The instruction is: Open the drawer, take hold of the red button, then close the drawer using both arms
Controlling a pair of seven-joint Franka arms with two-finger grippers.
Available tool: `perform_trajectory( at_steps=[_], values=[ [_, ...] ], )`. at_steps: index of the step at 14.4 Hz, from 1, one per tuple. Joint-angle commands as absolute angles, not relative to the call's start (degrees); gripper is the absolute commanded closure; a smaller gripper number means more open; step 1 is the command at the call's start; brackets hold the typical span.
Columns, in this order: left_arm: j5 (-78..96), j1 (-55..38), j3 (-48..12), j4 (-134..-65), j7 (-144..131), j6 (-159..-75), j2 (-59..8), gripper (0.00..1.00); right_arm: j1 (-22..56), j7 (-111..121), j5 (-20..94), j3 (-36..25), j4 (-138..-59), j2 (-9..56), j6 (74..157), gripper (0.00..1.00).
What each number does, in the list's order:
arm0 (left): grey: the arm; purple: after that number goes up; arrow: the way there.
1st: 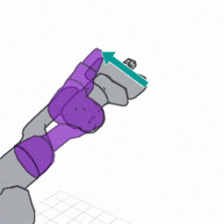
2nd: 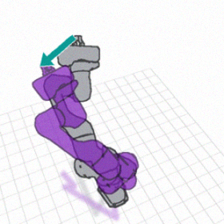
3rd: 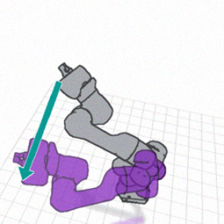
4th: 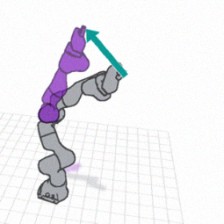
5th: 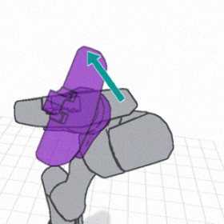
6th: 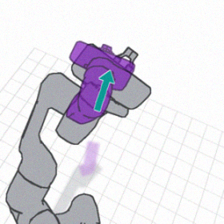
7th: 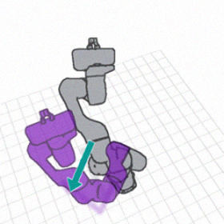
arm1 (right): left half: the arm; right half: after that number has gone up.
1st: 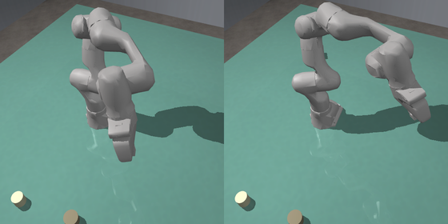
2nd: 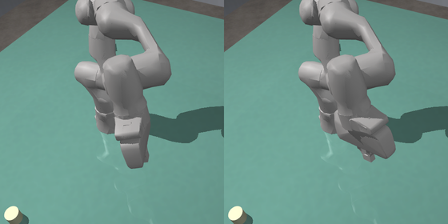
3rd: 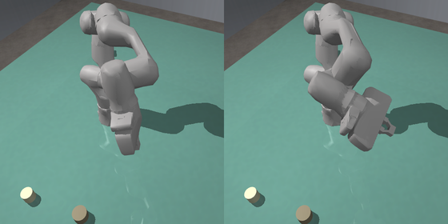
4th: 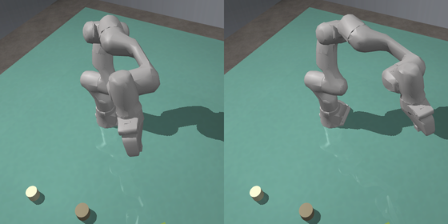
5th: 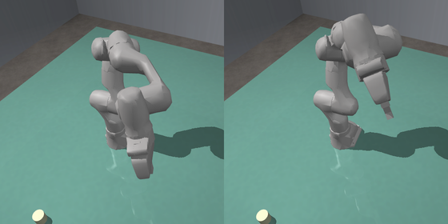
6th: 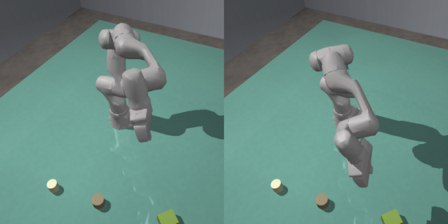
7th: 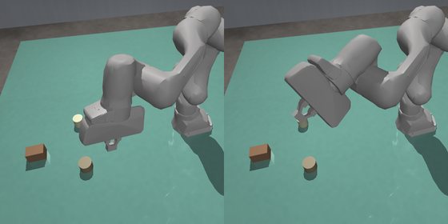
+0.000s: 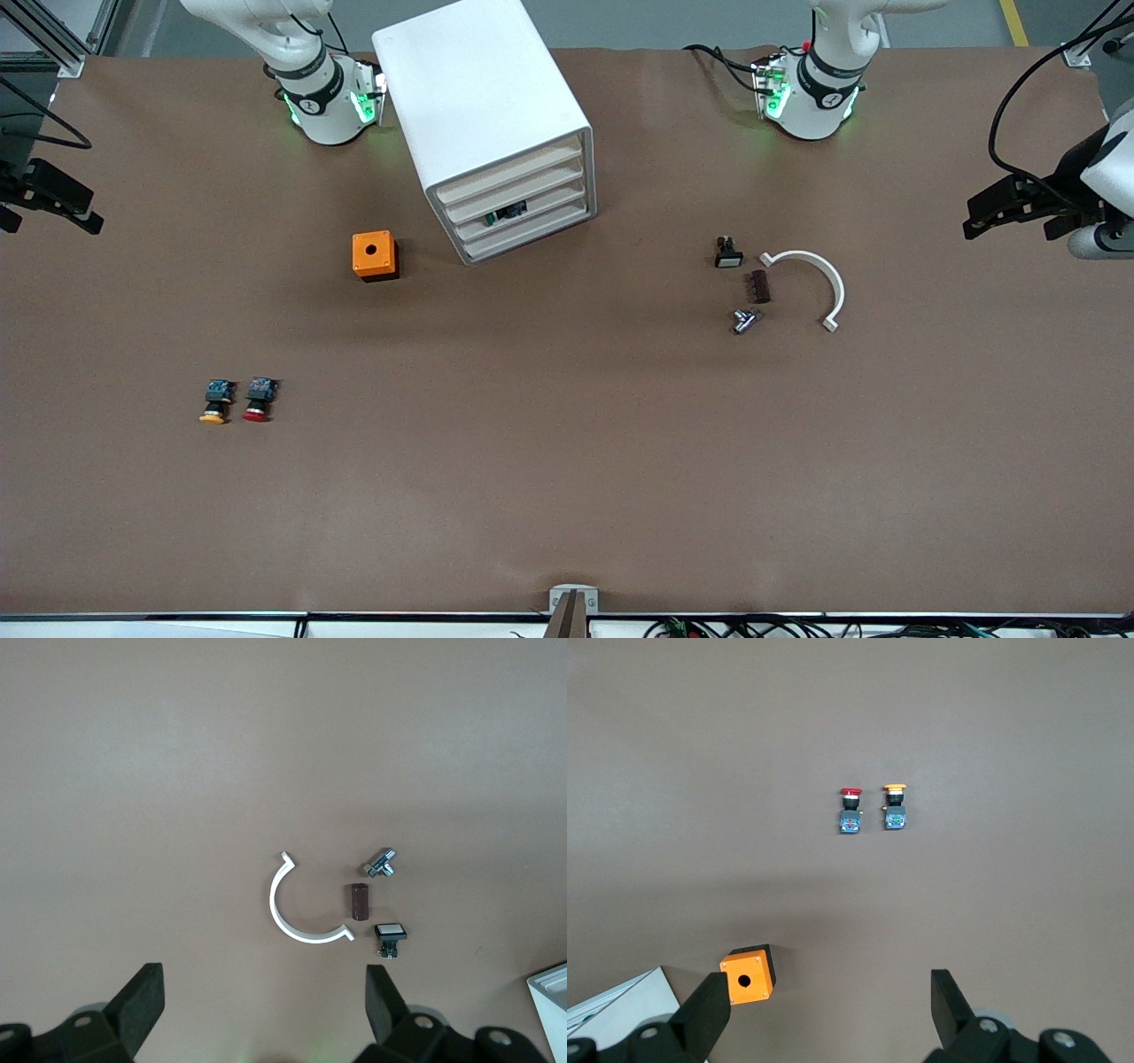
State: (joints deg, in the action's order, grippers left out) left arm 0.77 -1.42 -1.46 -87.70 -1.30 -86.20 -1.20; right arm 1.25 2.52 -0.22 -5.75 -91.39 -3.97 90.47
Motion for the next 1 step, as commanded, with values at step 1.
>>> perform_trajectory(
  at_steps=[1],
  values=[
    [-0.4, -1.3, -1.7, -86.5, -2.2, -85.2, -1.6, 0.00, 0.4, 3.2, 0.8, -5.4, -92.0, -5.2, 90.0, 0.00]
  ],
)
